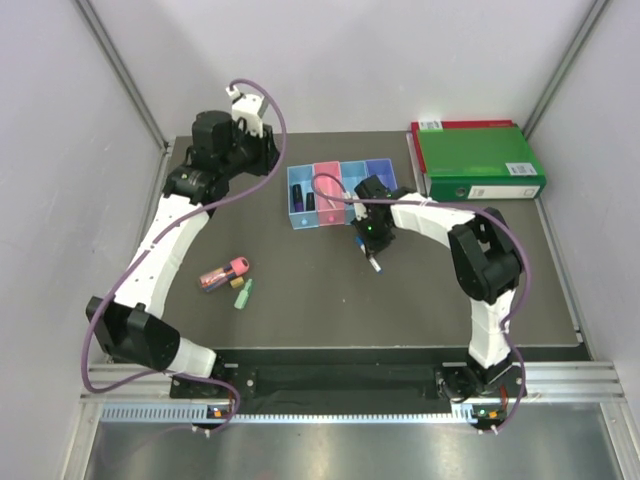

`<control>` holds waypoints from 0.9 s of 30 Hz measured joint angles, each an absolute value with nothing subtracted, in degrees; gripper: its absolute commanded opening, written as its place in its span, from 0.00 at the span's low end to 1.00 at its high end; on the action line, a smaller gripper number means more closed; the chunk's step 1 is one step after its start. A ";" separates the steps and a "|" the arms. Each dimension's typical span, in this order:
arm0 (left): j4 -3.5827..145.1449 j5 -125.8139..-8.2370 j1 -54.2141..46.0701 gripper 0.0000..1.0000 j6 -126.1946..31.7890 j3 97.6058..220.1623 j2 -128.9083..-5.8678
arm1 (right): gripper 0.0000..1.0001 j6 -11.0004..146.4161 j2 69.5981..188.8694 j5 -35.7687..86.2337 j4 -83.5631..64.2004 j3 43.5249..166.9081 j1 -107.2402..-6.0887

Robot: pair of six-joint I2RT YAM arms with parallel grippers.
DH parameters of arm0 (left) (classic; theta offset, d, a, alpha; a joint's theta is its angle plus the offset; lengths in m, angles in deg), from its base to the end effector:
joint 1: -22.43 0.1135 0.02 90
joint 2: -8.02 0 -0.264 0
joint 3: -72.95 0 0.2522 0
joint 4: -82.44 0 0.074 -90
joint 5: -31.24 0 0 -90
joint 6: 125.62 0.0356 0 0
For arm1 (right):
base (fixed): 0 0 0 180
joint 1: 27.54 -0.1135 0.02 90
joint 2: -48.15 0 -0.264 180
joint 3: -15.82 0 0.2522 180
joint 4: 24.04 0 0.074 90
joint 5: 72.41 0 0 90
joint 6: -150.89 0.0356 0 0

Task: Sort the stationery into containers
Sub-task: Pick up the pen from the center of the board.

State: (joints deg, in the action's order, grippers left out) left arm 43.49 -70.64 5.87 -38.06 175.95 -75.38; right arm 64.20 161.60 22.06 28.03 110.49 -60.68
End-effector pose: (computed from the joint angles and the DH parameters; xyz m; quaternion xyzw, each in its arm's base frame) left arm 0.3142 -0.1011 0.4243 0.1591 0.7980 -0.1782 0.5533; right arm 0.3332 0.2209 0.1711 -0.2599 0.9505 0.0885 0.1458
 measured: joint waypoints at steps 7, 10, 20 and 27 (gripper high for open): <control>40.08 -67.54 5.96 0.36 -32.57 165.94 -72.16 | 0.00 61.82 154.78 23.24 30.13 109.07 -62.04; 39.49 -66.47 5.96 0.37 -31.33 163.99 -70.61 | 0.00 60.25 150.78 23.48 30.65 109.24 -62.04; 38.22 -64.57 5.98 0.68 -27.37 159.51 -61.76 | 0.00 55.90 149.89 24.25 33.84 121.00 -61.84; 37.02 -63.56 6.05 0.91 -25.49 157.39 -58.35 | 0.00 55.48 158.87 24.57 32.09 136.01 -61.49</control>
